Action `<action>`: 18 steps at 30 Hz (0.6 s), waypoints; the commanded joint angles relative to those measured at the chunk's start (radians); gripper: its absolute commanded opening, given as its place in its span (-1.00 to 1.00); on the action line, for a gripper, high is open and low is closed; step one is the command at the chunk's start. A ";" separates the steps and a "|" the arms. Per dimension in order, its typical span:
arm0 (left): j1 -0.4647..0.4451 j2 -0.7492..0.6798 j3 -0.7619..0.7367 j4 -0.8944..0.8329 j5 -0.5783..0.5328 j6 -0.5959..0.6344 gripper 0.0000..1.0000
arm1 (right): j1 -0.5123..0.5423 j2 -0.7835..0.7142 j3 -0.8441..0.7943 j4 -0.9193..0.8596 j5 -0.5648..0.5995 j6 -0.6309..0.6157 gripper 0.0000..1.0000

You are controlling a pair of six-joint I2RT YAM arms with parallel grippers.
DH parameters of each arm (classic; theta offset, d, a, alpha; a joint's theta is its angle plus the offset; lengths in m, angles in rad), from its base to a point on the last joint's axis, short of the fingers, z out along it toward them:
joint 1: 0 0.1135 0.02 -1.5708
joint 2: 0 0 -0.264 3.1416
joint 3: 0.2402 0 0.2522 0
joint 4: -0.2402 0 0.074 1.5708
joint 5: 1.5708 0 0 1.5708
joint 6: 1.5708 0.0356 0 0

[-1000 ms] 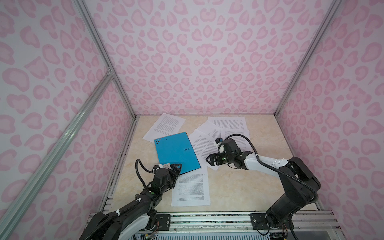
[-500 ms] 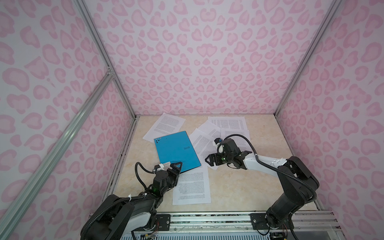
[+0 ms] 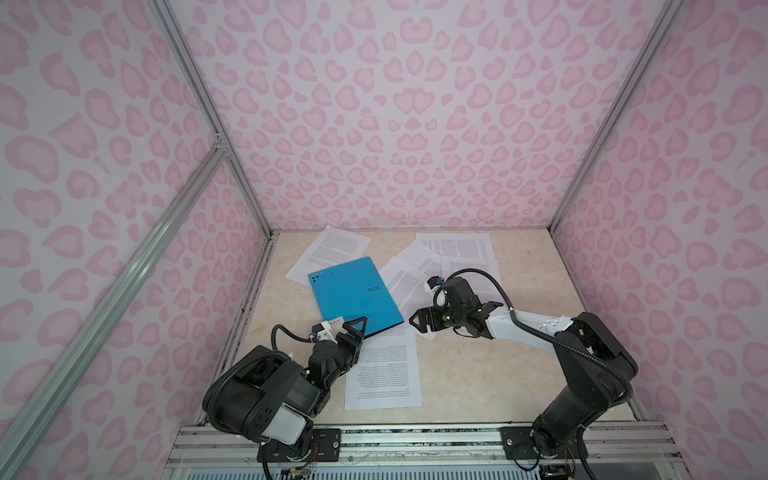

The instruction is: Put the files into the folder

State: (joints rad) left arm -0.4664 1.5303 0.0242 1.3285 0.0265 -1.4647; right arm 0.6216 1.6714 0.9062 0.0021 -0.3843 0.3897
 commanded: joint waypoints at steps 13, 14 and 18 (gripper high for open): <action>-0.005 -0.001 0.026 0.209 0.012 0.063 0.90 | -0.051 0.049 0.078 0.060 -0.149 0.086 0.97; -0.005 -0.003 0.023 0.208 0.012 0.063 0.90 | -0.054 0.069 0.105 0.051 -0.152 0.089 0.97; -0.005 -0.014 0.014 0.206 0.016 0.064 0.90 | -0.056 0.160 0.205 0.033 -0.179 0.121 0.97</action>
State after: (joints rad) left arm -0.4713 1.5291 0.0425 1.4677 0.0319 -1.4101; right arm 0.5644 1.7912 1.0756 0.0303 -0.5095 0.4644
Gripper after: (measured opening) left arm 0.952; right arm 0.987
